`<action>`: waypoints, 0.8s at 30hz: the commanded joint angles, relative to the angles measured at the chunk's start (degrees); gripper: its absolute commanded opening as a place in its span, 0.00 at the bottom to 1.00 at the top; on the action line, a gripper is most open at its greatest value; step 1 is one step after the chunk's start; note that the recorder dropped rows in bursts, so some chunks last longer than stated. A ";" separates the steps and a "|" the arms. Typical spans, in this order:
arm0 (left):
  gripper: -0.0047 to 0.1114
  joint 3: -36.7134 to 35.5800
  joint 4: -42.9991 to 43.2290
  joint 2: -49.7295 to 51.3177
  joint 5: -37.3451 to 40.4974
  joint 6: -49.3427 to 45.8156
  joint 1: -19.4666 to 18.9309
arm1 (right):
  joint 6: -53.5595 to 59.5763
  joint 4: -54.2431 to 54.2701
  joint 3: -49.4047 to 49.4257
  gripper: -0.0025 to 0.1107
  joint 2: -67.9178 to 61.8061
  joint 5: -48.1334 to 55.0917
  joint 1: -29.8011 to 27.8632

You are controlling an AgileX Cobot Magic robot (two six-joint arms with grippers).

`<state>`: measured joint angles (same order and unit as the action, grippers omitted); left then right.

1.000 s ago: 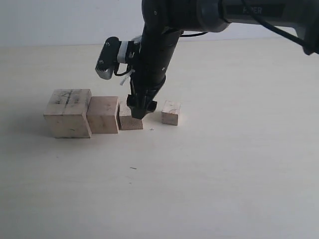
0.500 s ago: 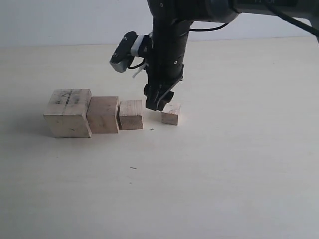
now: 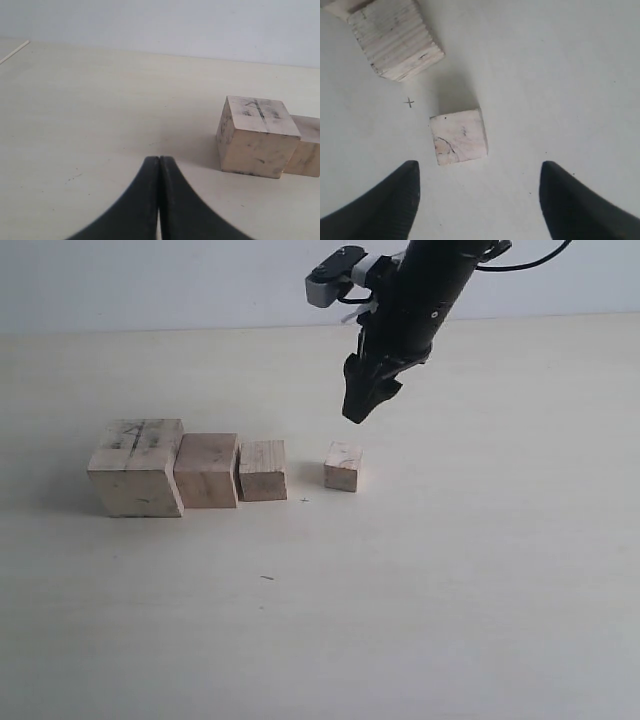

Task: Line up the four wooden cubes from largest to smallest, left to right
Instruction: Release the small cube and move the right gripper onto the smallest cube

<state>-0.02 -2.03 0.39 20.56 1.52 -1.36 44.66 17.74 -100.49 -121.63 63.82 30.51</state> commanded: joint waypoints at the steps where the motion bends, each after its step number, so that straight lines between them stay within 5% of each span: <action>1: 0.04 0.02 -0.04 -0.39 -0.42 0.45 0.31 | 4.45 4.40 0.10 0.68 0.68 1.13 -0.19; 24: 0.04 0.02 -0.04 -0.39 -0.42 0.45 0.31 | 9.25 6.27 0.10 0.67 -7.66 0.75 0.10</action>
<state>-0.02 -2.03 0.39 20.56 1.52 -1.36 52.96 23.54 -100.49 -128.56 64.88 30.59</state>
